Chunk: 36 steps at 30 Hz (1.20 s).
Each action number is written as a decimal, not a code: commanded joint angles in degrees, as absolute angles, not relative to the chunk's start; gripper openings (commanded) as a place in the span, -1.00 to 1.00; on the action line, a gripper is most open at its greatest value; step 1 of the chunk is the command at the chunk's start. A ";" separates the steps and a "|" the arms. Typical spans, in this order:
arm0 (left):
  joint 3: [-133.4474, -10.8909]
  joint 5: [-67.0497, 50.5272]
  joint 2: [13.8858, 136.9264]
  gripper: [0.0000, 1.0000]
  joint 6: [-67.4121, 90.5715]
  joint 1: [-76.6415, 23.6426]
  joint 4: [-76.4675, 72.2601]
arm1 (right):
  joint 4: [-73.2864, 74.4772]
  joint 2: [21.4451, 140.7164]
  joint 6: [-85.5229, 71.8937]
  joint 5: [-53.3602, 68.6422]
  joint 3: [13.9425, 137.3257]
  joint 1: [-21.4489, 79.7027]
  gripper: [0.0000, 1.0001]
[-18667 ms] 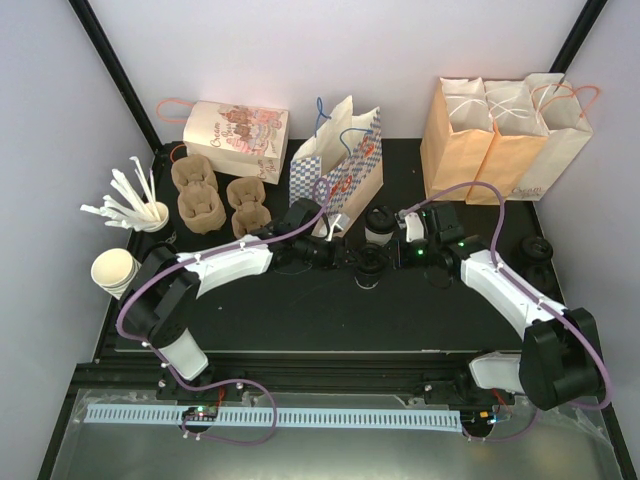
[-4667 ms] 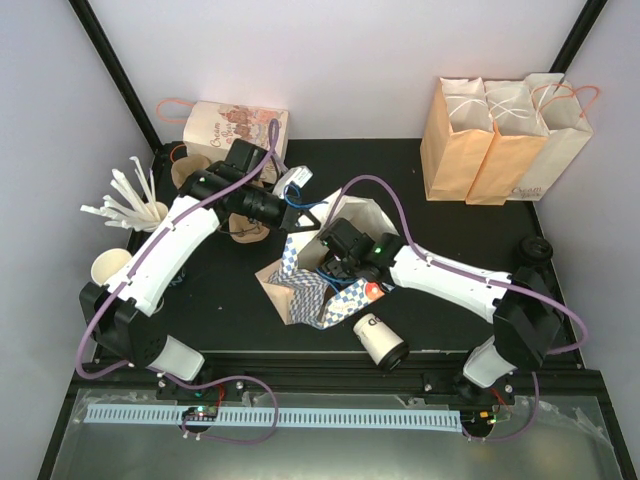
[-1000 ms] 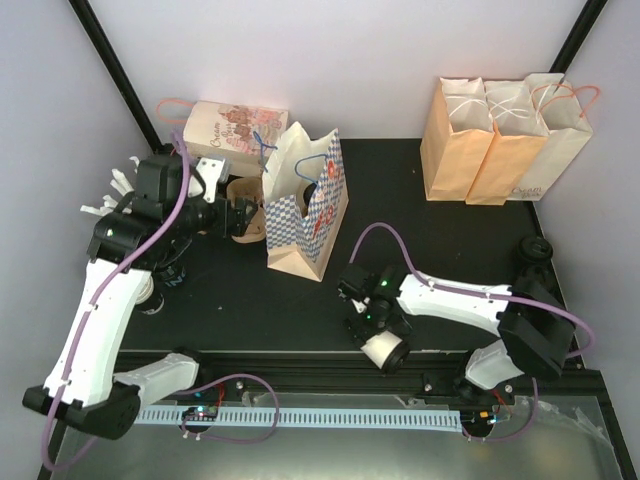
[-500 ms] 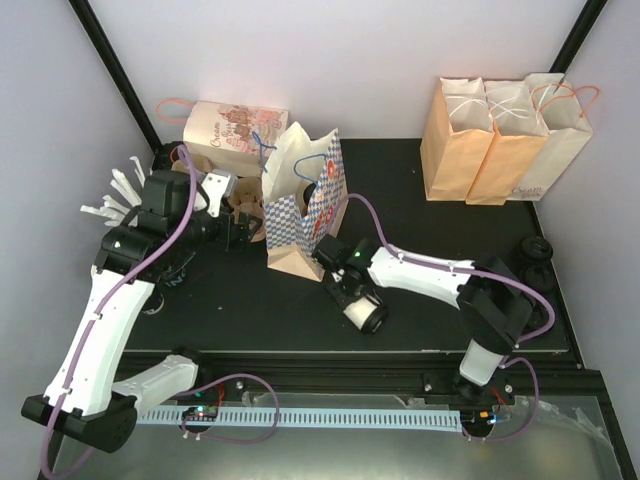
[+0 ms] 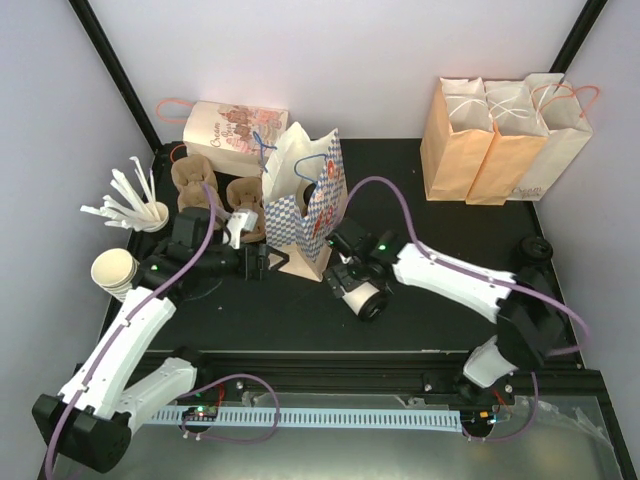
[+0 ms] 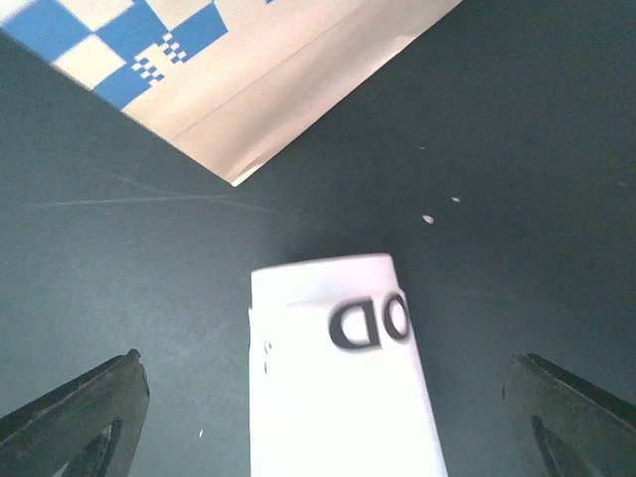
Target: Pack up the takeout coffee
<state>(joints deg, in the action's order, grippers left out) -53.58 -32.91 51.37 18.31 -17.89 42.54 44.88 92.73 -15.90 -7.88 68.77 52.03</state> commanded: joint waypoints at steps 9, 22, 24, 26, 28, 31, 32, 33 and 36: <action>-45.07 -31.44 61.56 0.98 35.87 -34.94 18.98 | 43.36 65.65 -32.56 -9.04 52.30 51.23 1.00; -45.26 -21.06 77.64 0.77 36.11 -43.24 13.46 | 25.78 47.84 -47.01 10.32 29.41 47.09 0.59; -45.12 -22.23 79.29 0.69 36.81 -43.24 12.36 | 20.87 47.08 -48.83 13.86 25.80 47.00 0.58; -45.21 -22.77 80.52 0.59 37.63 -43.24 11.64 | 16.22 47.14 -50.53 16.44 22.91 46.98 0.56; -45.19 -22.53 81.34 0.55 38.11 -43.24 11.64 | 12.77 47.97 -51.44 18.10 20.98 46.95 0.53; -44.84 -21.79 82.23 0.52 38.40 -43.24 12.24 | 10.04 49.83 -50.85 19.51 19.60 47.00 0.49; -44.70 -21.60 82.60 0.50 38.48 -43.26 12.34 | 9.03 50.36 -50.52 20.14 19.21 46.95 0.49; -44.64 -21.65 83.02 0.49 38.54 -43.24 12.27 | 7.93 50.86 -50.15 20.91 18.84 47.09 0.48; -44.09 -22.47 84.19 0.44 38.94 -43.25 11.64 | 4.58 52.43 -49.56 22.78 17.97 47.01 0.47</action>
